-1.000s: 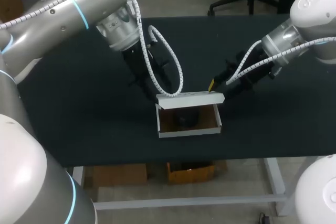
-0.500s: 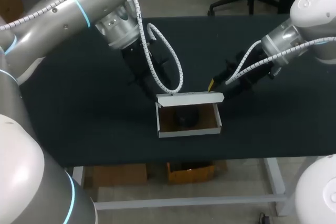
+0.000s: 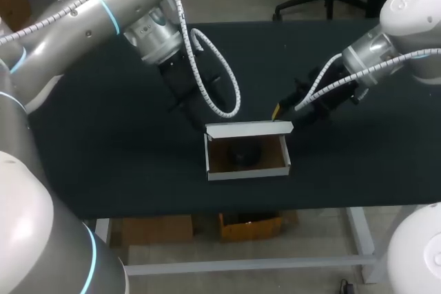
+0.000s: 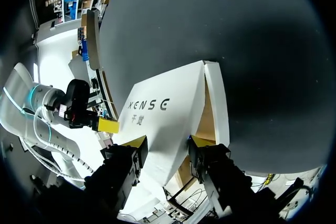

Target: Assemble the packaging by folding the flat box into shape, placing the metal phone stand inside, and closing the box properly

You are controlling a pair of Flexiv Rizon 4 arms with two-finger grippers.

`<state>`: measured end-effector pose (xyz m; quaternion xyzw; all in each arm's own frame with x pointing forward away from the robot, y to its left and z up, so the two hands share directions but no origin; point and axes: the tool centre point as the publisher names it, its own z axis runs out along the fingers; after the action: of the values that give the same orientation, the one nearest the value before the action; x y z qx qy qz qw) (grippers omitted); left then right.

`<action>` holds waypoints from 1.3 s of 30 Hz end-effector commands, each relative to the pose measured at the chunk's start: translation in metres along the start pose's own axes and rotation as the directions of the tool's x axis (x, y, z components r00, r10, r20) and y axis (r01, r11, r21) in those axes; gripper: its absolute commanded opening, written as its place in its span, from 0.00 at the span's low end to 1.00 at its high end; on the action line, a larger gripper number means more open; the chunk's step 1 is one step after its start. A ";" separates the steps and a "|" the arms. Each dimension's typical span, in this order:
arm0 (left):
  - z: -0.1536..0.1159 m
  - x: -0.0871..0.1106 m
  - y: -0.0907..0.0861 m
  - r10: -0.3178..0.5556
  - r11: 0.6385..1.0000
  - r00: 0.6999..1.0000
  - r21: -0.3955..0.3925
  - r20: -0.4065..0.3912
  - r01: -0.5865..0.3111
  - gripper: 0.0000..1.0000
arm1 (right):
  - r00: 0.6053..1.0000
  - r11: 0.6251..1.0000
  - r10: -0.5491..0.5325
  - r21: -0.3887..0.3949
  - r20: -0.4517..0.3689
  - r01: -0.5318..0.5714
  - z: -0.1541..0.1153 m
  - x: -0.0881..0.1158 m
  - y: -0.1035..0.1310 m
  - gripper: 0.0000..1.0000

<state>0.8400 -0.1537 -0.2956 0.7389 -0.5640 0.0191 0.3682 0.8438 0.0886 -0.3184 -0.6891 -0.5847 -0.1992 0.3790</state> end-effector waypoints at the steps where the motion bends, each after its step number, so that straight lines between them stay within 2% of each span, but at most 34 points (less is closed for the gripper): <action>1: 0.001 0.003 -0.007 -0.004 1.000 1.000 -0.029 -0.010 0.004 0.67 | 1.000 1.000 0.001 0.003 0.001 -0.001 0.002 0.003 0.001 0.48; 11: 0.000 0.005 -0.006 -0.010 1.000 1.000 -0.029 -0.017 0.010 0.63 | 1.000 1.000 0.000 0.002 -0.002 0.000 0.002 0.006 0.002 0.48; 31: -0.001 0.004 -0.008 -0.045 0.998 0.995 -0.053 -0.089 0.040 0.60 | 1.000 1.000 0.008 0.005 -0.011 -0.007 0.003 0.003 0.003 0.48; 39: 0.002 0.002 -0.009 -0.044 0.998 0.995 -0.057 -0.092 0.039 0.61 | 1.000 1.000 0.006 0.002 -0.007 -0.006 0.004 0.002 0.002 0.48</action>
<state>0.8433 -0.1515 -0.2973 0.7406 -0.5301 0.0336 0.4116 0.8452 0.0900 -0.3196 -0.6901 -0.5812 -0.2001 0.3820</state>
